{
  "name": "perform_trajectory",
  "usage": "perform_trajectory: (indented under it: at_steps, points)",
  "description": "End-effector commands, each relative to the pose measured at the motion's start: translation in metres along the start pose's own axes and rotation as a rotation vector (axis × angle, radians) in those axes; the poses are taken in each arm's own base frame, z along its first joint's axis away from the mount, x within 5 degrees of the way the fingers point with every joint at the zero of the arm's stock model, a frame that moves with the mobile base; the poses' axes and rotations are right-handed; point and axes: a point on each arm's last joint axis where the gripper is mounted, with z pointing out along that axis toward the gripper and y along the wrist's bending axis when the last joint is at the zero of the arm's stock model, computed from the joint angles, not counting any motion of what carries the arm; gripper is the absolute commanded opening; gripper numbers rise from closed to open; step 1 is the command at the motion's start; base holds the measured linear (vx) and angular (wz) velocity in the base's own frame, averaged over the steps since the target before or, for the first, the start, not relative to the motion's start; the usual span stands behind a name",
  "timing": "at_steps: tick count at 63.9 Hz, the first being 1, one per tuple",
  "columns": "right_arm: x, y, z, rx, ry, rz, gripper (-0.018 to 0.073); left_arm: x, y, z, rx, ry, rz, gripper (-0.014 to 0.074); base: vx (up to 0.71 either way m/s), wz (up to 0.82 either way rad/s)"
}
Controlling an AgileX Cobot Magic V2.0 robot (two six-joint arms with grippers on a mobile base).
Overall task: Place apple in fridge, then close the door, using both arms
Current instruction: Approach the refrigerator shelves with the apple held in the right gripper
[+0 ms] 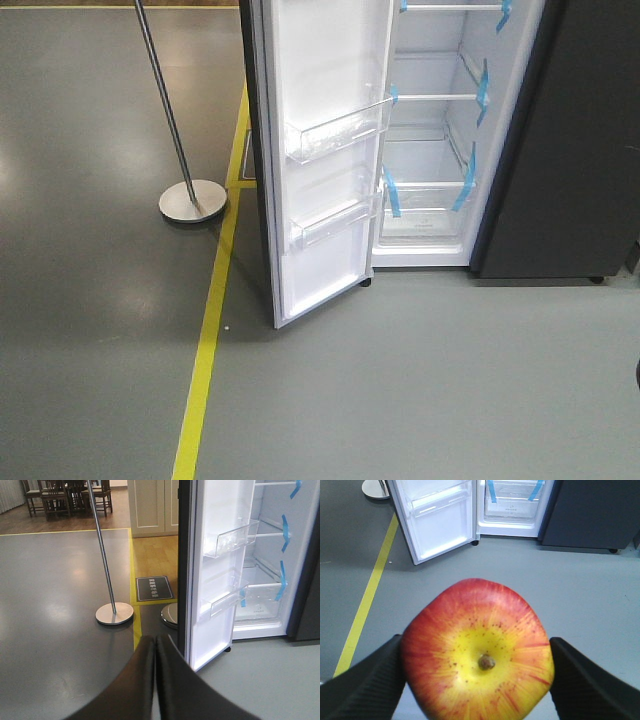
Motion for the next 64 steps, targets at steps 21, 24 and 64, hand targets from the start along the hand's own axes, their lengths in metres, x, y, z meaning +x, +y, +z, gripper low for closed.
perform_trajectory:
  at_steps: [21,24,64]
  points:
    - [-0.0136,-0.0001,-0.0065,0.004,-0.106,-0.002,0.0198,-0.0002,-0.0007,0.0005,0.013,-0.061,-0.018,-0.0005,0.1,-0.01]
    - [-0.0136,-0.0001,-0.0065,0.004,-0.106,-0.002,0.0198,-0.0002,-0.0007,0.0005,0.013,-0.061,-0.018,-0.0005,0.1,-0.01]
    - [-0.0136,-0.0001,-0.0065,0.004,-0.106,-0.002,0.0198,-0.0002,-0.0007,0.0005,0.013,-0.061,-0.018,-0.0005,0.09,-0.01]
